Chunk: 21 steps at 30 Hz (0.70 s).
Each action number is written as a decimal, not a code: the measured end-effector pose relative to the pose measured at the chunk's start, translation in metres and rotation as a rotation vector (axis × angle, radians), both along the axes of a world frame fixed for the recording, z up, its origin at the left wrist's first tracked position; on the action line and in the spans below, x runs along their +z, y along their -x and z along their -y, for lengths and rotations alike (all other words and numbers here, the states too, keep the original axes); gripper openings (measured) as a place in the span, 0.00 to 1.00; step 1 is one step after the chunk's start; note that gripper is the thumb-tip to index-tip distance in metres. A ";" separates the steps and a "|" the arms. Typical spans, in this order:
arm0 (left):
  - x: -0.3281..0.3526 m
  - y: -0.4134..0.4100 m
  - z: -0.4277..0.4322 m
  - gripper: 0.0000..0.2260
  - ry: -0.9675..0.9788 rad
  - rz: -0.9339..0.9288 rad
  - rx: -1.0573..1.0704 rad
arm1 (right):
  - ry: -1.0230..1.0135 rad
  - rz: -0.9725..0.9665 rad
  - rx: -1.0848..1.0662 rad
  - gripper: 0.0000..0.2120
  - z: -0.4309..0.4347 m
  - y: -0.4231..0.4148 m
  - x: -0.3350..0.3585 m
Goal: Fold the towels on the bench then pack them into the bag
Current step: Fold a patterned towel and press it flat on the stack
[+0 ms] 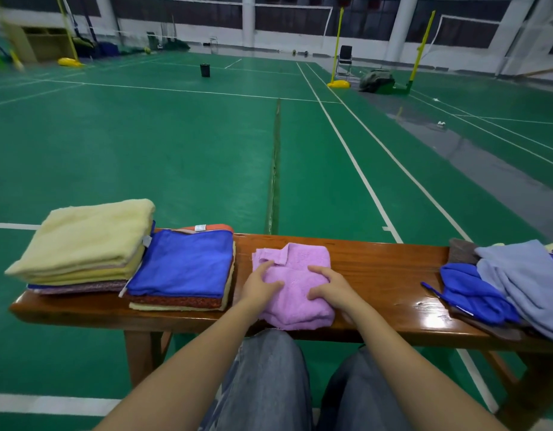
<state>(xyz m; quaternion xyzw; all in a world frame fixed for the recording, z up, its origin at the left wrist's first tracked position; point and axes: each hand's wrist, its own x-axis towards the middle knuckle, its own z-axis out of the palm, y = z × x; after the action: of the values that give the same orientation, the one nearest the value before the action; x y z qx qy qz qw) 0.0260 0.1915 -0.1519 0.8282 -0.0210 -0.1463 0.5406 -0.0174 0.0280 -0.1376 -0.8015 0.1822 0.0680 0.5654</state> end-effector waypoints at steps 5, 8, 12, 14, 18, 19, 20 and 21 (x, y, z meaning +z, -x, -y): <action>0.010 0.008 -0.007 0.25 0.209 -0.144 -0.003 | -0.163 0.033 -0.065 0.30 0.005 0.006 0.015; 0.022 0.004 -0.016 0.19 0.313 -0.189 -0.030 | -0.363 0.066 -0.146 0.29 0.005 0.000 0.037; 0.057 -0.002 -0.030 0.04 0.374 -0.048 -0.018 | -0.429 0.134 -0.156 0.29 -0.008 -0.011 0.071; 0.076 -0.012 -0.045 0.10 0.397 0.033 -0.026 | -0.432 0.180 -0.131 0.27 -0.021 -0.018 0.088; 0.113 -0.032 -0.090 0.29 0.320 0.201 0.007 | -0.321 0.314 -0.038 0.31 -0.060 -0.039 0.115; 0.121 -0.036 -0.103 0.30 0.296 0.242 0.032 | -0.280 0.351 -0.009 0.32 -0.072 -0.045 0.119; 0.127 -0.039 -0.118 0.31 0.266 0.282 0.048 | -0.250 0.385 0.024 0.33 -0.084 -0.051 0.121; 0.131 -0.042 -0.133 0.31 0.236 0.319 0.059 | -0.225 0.412 0.062 0.34 -0.097 -0.057 0.122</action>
<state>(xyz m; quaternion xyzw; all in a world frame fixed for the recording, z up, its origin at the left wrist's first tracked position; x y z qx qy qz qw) 0.0676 0.3243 -0.0205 0.7720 -0.0993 0.0063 0.6279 0.0400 0.1253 -0.0157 -0.7356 0.0295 -0.0596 0.6742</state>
